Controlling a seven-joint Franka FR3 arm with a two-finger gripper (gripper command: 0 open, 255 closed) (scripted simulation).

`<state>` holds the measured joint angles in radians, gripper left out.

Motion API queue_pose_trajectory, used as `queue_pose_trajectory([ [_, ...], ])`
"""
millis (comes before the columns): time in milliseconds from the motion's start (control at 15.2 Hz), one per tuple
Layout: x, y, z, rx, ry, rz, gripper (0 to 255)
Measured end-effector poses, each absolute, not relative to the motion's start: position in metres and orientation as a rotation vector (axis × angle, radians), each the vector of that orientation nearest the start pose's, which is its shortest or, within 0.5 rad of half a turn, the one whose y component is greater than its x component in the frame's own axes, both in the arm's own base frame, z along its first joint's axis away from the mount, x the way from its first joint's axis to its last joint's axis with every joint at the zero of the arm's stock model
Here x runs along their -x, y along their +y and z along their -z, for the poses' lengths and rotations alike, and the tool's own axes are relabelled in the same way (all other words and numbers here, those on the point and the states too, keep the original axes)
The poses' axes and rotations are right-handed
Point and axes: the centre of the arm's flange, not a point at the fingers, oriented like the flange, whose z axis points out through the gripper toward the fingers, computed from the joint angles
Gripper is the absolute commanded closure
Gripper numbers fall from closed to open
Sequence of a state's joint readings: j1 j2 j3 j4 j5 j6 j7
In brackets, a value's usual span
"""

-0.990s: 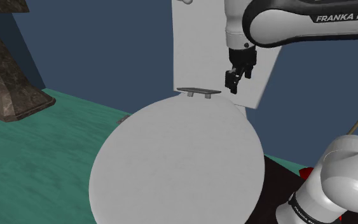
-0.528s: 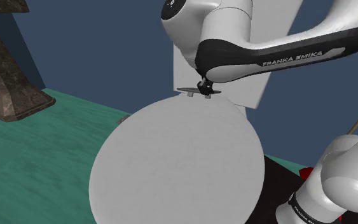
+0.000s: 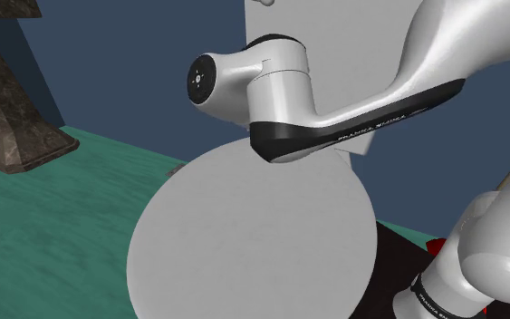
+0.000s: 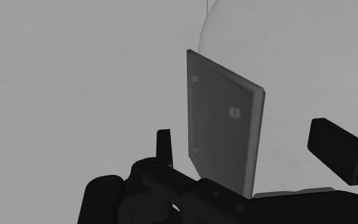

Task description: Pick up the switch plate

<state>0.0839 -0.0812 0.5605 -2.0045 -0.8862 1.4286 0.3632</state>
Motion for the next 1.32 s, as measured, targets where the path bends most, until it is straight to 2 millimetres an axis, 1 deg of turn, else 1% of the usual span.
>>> queue_pose_trajectory([
  [198,-0.442,0.226,-0.487,-2.056,0.395,-0.037,0],
  [264,-0.442,0.226,-0.485,-2.056,0.395,-0.037,255],
  [924,-0.443,0.225,-0.483,-2.056,0.394,-0.038,255],
  [1056,-0.443,0.226,-0.489,-2.056,0.395,-0.037,255],
  [1320,-0.442,0.226,-0.509,-2.056,0.395,-0.037,255],
])
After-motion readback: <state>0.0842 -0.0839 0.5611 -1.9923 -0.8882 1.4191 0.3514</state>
